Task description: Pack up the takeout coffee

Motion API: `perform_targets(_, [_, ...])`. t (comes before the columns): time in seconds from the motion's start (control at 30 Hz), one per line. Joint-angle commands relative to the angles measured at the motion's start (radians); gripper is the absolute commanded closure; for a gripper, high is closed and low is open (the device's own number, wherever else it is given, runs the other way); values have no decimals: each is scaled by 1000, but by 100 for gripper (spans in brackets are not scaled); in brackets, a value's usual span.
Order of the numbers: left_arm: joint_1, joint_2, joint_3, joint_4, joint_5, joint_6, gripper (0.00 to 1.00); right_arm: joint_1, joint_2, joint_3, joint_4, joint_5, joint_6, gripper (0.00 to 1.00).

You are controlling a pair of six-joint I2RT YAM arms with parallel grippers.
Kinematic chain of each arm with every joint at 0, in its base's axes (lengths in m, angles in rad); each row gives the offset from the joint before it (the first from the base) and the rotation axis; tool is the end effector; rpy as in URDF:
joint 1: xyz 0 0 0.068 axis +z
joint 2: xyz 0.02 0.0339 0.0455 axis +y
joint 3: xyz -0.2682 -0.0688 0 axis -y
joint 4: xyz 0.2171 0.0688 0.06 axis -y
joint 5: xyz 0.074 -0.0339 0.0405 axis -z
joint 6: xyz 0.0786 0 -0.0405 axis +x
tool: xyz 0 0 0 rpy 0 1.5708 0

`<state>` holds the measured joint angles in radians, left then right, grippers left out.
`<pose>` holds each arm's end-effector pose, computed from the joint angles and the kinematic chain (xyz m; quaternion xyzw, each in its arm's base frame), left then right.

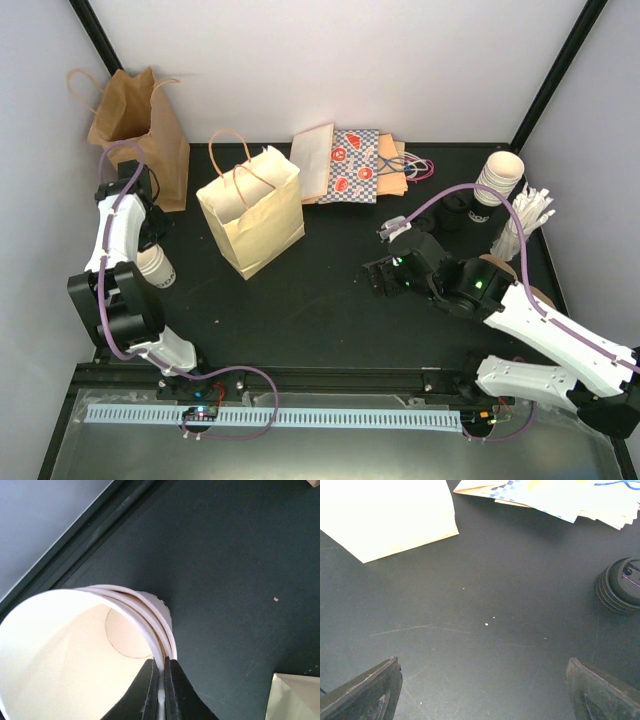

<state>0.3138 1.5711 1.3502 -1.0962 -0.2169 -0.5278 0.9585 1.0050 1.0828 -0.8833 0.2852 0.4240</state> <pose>0.2639 0.1034 0.2467 -0.4153 0.8945 0.0933 0.1365 0.1282 0.1440 0.3088 -0.1913 0.8997 0.1340 0.3688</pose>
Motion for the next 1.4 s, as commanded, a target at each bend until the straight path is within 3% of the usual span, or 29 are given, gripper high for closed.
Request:
perform_targets(0.0, [-4, -17, 20, -36, -17, 8, 98, -5, -8, 29, -7, 5, -12, 8])
perform_targets(0.2, [-27, -4, 75, -137, -122, -25, 99, -4, 0, 29, 0, -8, -11, 8])
perform_targets(0.63, [-65, -90, 157, -228, -124, -40, 98, -4, 3, 23, -2, -12, -7, 8])
perform_targets(1.0, [-88, -111, 119, -239, -209, -65, 98, -5, -3, 22, -2, -17, -4, 8])
perform_targets(1.17, [-88, -101, 73, -170, 24, 14, 98, -5, 1, 23, 4, -24, -2, 8])
perform_targets(1.23, [-104, -112, 71, -182, -81, -30, 98, -4, 1, 26, 2, -27, -1, 8])
perform_targets(1.3, [-140, -114, 87, -232, -284, -93, 99, -4, 0, 30, -6, -27, 0, 8])
perform_targets(1.33, [-149, -108, 96, -249, -309, -93, 99, -4, -3, 29, -8, -25, 1, 8])
perform_targets(1.37, [-139, -104, 94, -227, -217, -33, 98, -4, -7, 25, -9, -23, 1, 8])
